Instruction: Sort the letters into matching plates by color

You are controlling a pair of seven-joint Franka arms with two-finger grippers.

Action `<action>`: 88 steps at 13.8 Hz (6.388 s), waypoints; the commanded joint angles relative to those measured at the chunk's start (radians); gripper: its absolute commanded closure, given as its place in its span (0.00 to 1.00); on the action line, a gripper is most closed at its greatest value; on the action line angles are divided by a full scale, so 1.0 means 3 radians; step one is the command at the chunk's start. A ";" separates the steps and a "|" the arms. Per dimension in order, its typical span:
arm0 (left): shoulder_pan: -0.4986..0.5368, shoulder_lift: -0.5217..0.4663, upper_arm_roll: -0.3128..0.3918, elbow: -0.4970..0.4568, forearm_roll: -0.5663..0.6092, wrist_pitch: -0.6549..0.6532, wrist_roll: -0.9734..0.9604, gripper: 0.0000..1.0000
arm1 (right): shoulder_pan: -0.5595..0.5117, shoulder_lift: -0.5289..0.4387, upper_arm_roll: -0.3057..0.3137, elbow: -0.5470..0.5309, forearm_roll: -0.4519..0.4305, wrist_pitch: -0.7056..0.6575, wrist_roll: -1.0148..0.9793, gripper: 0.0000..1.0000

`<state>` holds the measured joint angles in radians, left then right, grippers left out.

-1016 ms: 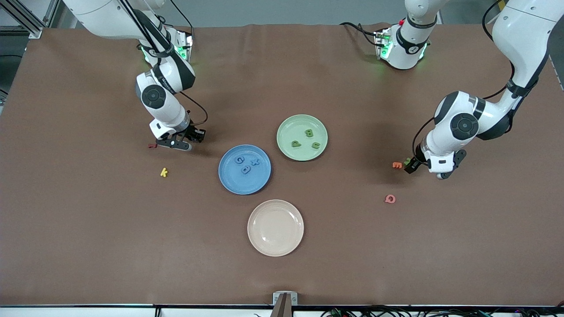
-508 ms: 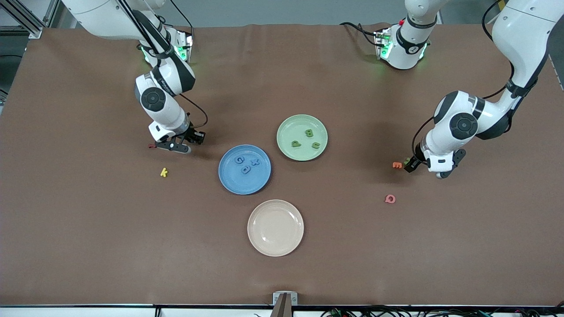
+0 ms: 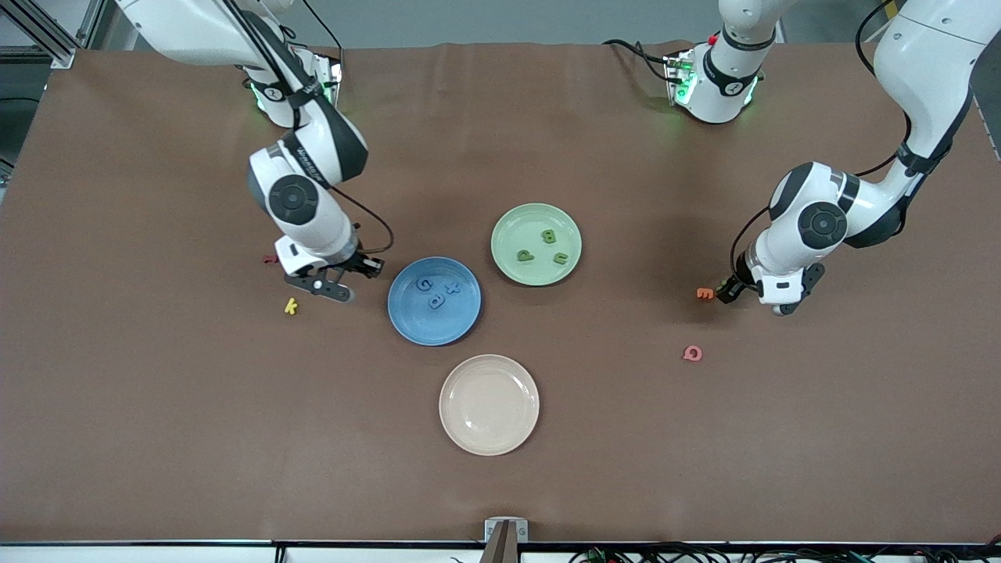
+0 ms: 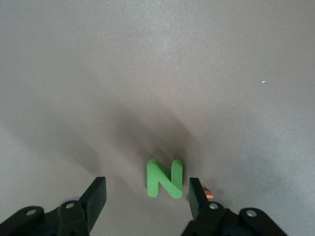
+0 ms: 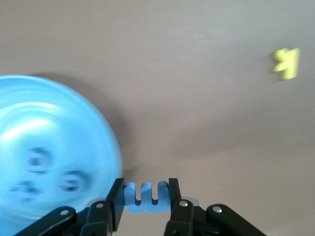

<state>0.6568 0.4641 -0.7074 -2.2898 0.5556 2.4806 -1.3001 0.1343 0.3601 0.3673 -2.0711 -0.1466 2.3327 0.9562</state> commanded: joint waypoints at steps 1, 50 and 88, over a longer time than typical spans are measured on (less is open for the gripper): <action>0.0086 0.0033 0.0001 -0.0037 0.0162 0.0076 -0.0059 0.24 | 0.0288 0.0516 -0.0012 0.0607 0.0013 -0.0075 0.0498 1.00; 0.0035 0.0468 -0.0004 0.0182 0.0280 0.0173 -0.0115 0.43 | -0.0064 -0.0264 -0.1069 0.0681 0.0370 -0.1066 -0.2310 0.00; -0.1395 0.0339 -0.1054 0.0744 0.0275 -0.0691 -0.1581 1.00 | -0.0545 -0.0802 -0.1214 0.2077 0.0412 -0.3194 -0.3141 0.00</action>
<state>0.3176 0.5092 -1.0606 -2.1247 0.6110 2.2872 -1.7292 -0.0169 0.0979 -0.0097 -1.4847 -0.0240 1.3924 0.0122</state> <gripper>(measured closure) 0.996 0.000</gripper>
